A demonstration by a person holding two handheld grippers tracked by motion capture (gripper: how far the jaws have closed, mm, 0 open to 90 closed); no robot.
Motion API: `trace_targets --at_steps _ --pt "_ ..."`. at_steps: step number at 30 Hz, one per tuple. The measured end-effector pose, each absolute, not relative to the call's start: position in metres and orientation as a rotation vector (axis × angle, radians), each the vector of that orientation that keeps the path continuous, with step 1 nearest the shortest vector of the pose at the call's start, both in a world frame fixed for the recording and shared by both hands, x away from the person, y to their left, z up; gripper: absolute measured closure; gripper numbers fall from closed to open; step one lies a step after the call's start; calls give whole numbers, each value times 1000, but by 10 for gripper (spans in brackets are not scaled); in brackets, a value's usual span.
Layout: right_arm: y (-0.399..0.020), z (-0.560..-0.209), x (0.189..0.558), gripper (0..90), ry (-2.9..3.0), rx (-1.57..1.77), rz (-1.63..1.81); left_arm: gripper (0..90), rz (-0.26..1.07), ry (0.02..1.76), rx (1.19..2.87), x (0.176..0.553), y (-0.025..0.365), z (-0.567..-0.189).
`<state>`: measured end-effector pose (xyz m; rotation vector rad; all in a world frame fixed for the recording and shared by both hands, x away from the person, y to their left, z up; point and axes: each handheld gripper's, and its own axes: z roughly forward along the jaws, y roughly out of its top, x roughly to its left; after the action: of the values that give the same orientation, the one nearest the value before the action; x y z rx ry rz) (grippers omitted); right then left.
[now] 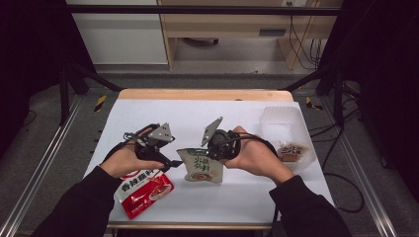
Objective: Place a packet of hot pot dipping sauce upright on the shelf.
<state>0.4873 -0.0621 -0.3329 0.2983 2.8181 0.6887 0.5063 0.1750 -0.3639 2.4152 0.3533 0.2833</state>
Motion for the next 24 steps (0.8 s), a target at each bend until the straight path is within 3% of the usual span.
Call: trace_targets --at_steps 24 --pt "-92 -309 491 900 2772 294 657 108 264 370 2425 505 179 -371"
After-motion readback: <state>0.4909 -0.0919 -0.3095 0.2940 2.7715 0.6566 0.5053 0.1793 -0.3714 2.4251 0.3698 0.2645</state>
